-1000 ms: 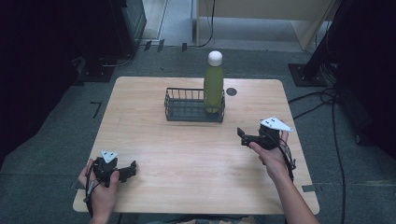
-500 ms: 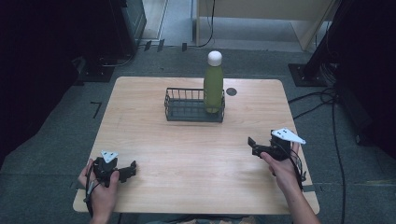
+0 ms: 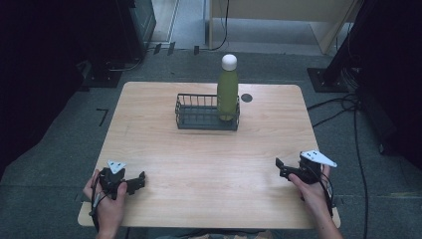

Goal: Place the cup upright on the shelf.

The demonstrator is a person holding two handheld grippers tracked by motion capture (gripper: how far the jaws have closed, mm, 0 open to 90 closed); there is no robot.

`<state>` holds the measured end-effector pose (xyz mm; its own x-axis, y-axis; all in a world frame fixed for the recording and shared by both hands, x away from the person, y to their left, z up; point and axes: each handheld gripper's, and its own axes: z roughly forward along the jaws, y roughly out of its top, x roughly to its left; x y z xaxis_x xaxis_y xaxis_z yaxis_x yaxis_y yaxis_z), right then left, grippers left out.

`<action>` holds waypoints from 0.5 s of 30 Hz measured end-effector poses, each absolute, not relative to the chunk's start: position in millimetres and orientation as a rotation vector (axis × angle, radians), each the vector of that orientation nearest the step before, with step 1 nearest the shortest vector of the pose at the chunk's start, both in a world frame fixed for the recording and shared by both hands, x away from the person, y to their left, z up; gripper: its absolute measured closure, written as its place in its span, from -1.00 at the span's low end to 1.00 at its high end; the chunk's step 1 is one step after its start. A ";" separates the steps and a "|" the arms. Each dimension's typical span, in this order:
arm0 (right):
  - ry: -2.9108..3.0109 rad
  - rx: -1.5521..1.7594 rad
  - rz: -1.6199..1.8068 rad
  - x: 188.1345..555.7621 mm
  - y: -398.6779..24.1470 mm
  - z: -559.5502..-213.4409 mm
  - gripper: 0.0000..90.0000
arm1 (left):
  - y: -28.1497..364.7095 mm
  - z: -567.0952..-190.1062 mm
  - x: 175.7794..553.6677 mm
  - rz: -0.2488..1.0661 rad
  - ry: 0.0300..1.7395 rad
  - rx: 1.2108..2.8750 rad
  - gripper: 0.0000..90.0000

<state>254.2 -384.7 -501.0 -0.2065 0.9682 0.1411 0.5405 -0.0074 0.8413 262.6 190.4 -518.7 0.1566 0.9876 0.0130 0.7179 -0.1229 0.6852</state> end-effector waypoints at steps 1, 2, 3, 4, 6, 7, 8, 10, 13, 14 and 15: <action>1.781 1.565 1.122 252.6 -386.2 -502.7 -1.00 | 190.4 -518.7 262.6 0.655 1.617 1.903 -1.00; 1.783 1.570 1.115 250.9 -387.6 -504.4 -1.00 | 190.4 -518.7 262.6 0.655 1.617 1.903 -1.00; 1.783 1.574 1.107 249.1 -389.3 -506.1 -1.00 | 190.4 -518.7 262.6 0.655 1.617 1.903 -1.00; 1.784 1.583 1.105 247.3 -390.7 -507.8 -1.00 | 190.4 -518.7 262.6 0.655 1.617 1.903 -1.00; 1.787 1.600 1.090 243.4 -393.2 -511.5 -1.00 | 190.4 -518.7 262.6 0.655 1.617 1.903 -1.00; 1.789 1.605 1.082 241.4 -394.3 -513.5 -1.00 | 190.4 -518.7 262.6 0.655 1.617 1.903 -1.00; 1.789 1.605 1.082 241.4 -394.3 -513.5 -1.00 | 190.4 -518.7 262.6 0.655 1.617 1.903 -1.00; 1.799 1.634 1.047 234.3 -397.5 -519.0 -1.00 | 190.4 -518.7 262.6 0.655 1.617 1.903 -1.00; 1.806 1.676 0.977 228.6 -401.5 -523.4 -1.00 | 190.4 -518.7 262.6 0.655 1.617 1.903 -1.00; 1.801 1.689 0.985 226.0 -403.1 -523.5 -1.00 | 190.4 -518.7 262.6 0.655 1.617 1.903 -1.00; 1.801 1.689 0.985 226.0 -403.1 -523.5 -1.00 | 190.4 -518.7 262.6 0.655 1.617 1.903 -1.00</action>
